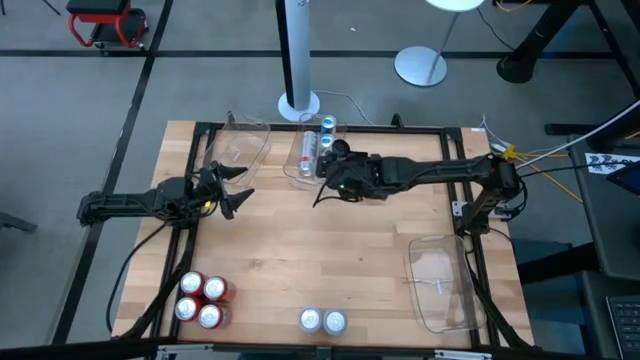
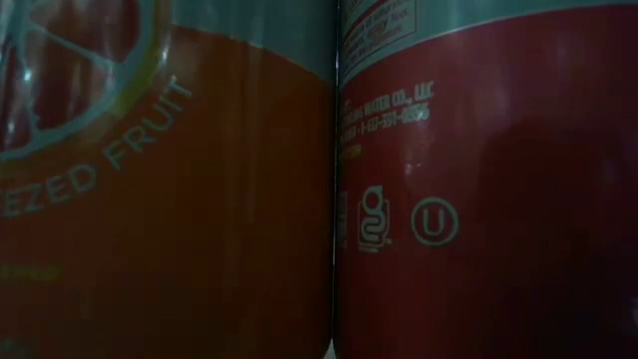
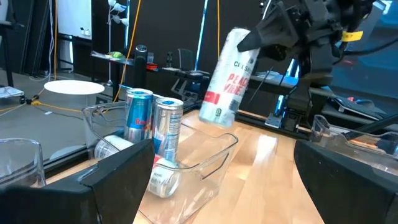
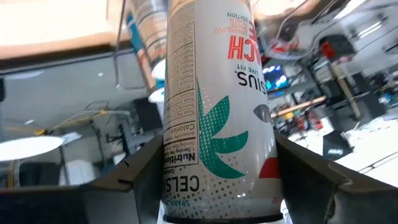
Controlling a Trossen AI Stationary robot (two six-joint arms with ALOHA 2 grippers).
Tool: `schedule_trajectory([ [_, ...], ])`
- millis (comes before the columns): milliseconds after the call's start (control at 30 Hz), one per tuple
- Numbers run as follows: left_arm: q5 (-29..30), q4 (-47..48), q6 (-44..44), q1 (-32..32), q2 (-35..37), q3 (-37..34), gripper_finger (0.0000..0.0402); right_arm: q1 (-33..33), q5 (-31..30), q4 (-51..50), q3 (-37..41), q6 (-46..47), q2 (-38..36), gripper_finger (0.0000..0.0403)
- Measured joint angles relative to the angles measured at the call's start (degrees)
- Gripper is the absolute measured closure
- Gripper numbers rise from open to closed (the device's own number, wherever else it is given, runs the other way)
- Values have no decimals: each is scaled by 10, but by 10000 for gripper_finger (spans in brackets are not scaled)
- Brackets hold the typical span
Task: Sort soda cans
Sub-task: Put the white pink soda can into the top middle transparent bin
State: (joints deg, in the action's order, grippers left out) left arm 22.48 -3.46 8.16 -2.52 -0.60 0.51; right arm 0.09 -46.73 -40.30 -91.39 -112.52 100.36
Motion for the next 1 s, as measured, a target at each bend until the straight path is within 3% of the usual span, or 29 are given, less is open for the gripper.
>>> schedule_trajectory([
  [467,0,0,0,0,-11,0,27,-64,58,28,3,-42,65,158],
  [1000,0,0,3,0,-17,0,27,-66,89,33,3,-95,119,158],
])
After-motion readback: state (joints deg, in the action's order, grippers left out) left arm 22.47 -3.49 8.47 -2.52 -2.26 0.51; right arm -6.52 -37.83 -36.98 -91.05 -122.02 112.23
